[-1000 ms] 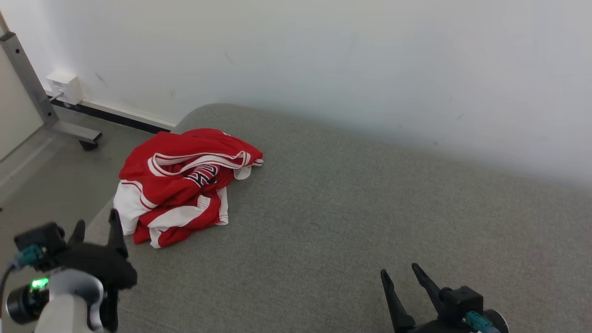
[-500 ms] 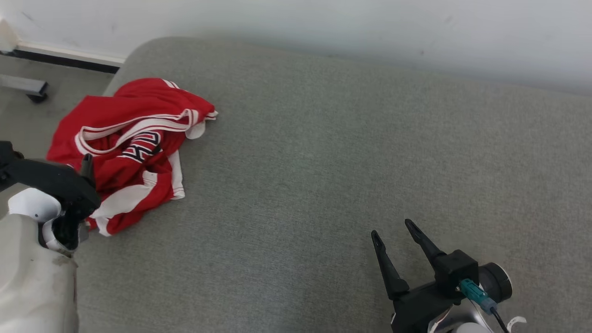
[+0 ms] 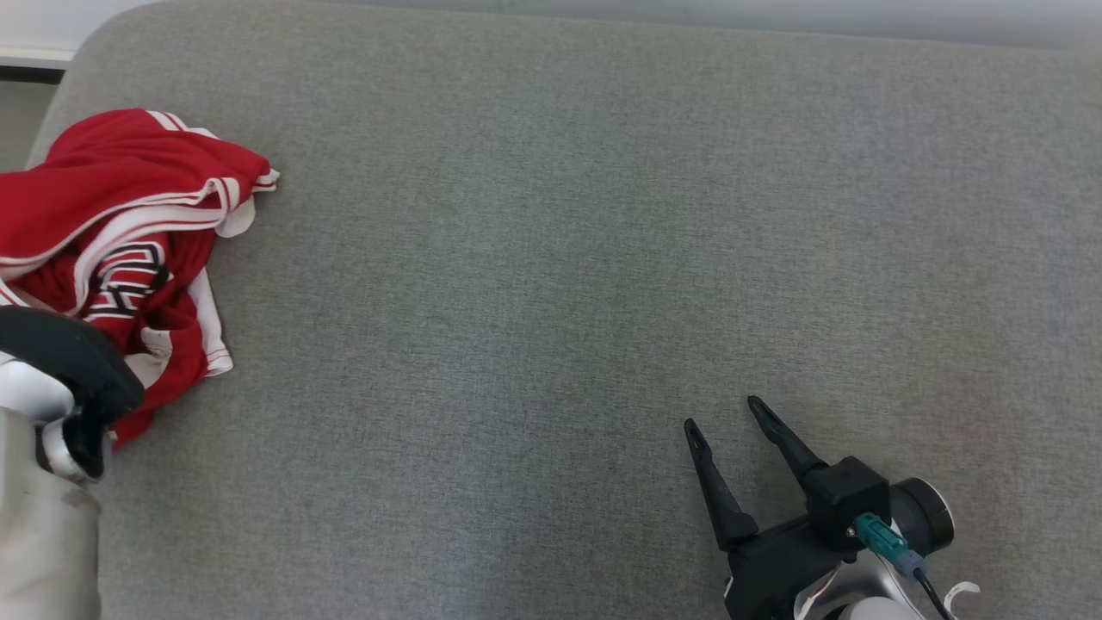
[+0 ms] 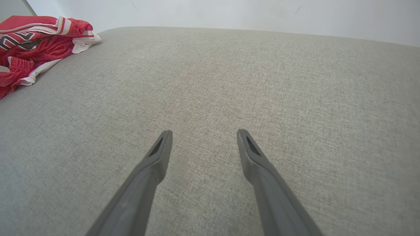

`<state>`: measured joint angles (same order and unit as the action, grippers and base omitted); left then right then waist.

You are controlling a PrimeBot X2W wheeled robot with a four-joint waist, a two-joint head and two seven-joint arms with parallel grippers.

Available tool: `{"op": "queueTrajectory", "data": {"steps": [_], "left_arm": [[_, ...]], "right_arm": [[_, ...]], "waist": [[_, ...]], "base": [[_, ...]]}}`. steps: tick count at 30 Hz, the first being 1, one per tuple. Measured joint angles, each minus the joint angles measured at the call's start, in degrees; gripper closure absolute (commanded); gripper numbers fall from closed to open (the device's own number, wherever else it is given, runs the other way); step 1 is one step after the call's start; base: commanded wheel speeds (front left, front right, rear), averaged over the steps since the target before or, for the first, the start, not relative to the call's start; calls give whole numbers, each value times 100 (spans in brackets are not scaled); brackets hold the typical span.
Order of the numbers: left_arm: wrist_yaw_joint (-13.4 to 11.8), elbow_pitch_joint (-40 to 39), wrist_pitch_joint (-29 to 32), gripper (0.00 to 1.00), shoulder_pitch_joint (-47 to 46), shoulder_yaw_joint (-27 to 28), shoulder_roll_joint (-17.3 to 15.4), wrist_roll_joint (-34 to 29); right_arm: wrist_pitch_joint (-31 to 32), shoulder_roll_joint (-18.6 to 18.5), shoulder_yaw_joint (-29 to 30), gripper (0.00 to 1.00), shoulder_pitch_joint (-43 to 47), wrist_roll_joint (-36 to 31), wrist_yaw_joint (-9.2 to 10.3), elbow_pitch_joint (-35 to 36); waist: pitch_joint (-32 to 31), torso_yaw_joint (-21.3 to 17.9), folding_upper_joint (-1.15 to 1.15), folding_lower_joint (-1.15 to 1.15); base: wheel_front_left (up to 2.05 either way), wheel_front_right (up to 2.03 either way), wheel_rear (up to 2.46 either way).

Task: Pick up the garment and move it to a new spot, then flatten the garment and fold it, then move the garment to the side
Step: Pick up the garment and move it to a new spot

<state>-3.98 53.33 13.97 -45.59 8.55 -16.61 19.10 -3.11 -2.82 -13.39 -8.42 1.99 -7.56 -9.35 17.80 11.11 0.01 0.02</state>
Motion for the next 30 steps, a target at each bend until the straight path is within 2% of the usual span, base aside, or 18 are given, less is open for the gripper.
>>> {"op": "queueTrajectory", "data": {"steps": [3, 9, 15, 20, 24, 30], "left_arm": [[92, -98, 5, 100, -18, -30, -84, 9], [345, -561, 11, 100, -288, -163, -525, -123], [790, -1250, 75, 100, -717, -481, -888, -247], [1057, -1785, 67, 100, -1043, -804, -680, -81], [1106, -2161, 7, 100, -1206, -1084, -468, 181], [1139, -2675, -78, 100, -1550, -1556, 31, 560]], "right_arm": [[-53, -2, 38, 0, 17, 53, 0, -25], [-304, -1, 32, 0, 29, 352, 0, -272], [-623, -1, 58, 0, 79, 679, 0, -646], [-832, -3, 14, 0, 152, 943, 0, -983], [-935, 0, -93, 0, 191, 1085, 0, -1147], [-1004, -1, -210, 0, 141, 1163, 0, -1233]], "waist": [[9, -50, 0, 0], [-235, -41, -1, -1], [-737, -34, -1, -3], [-1208, -110, -1, -3], [-1568, -256, -2, -4], [-1853, -697, -2, -4]], "base": [[0, 0, 0], [0, 0, 0], [0, 0, 0], [0, 0, 0], [0, 0, 0], [0, 0, 0]]}}
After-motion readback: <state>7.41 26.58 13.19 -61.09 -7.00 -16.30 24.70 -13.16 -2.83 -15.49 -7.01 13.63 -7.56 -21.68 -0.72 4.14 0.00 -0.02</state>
